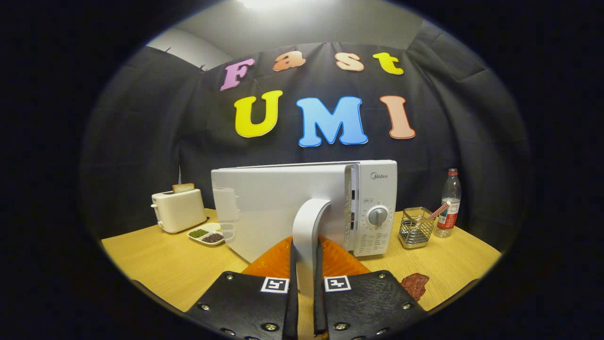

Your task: Open the microwave, put the food inside, and close the microwave door.

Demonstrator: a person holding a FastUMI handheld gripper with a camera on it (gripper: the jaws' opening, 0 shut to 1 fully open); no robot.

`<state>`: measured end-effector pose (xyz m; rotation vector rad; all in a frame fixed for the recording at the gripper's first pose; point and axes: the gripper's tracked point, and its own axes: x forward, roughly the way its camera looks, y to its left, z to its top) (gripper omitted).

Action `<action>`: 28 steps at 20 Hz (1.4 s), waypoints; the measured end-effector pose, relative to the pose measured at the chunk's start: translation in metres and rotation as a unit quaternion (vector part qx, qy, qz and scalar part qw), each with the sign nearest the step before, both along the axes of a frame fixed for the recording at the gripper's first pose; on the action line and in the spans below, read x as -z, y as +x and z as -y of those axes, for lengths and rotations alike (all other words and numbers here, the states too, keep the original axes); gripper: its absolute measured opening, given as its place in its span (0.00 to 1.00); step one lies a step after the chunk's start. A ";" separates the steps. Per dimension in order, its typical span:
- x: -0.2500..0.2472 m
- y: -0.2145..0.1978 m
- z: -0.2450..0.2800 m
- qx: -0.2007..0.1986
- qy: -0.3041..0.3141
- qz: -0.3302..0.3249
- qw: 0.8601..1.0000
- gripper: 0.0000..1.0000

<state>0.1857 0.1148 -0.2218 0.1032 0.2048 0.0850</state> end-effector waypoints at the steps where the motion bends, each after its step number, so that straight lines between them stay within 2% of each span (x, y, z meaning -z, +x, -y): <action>1: -0.002 -0.009 -0.009 -0.010 0.005 0.000 1.000 0.13; 11: -0.019 -0.079 -0.138 -0.096 0.025 0.014 0.995 0.12; 13: -0.023 -0.086 -0.159 -0.088 -0.007 0.027 0.996 0.12; 16: -0.022 -0.089 -0.175 -0.029 -0.047 0.036 0.998 0.12; 20: -0.025 -0.093 -0.222 0.003 -0.051 0.033 0.998 0.12; 24: -0.023 -0.093 -0.241 0.047 -0.072 0.022 0.996 0.12; 26: -0.022 -0.095 -0.246 0.043 -0.082 0.001 0.996 0.12; 27: -0.022 -0.098 -0.249 0.027 -0.069 -0.008 0.997 0.12; 28: -0.021 -0.100 -0.246 0.017 -0.055 -0.016 0.998 0.17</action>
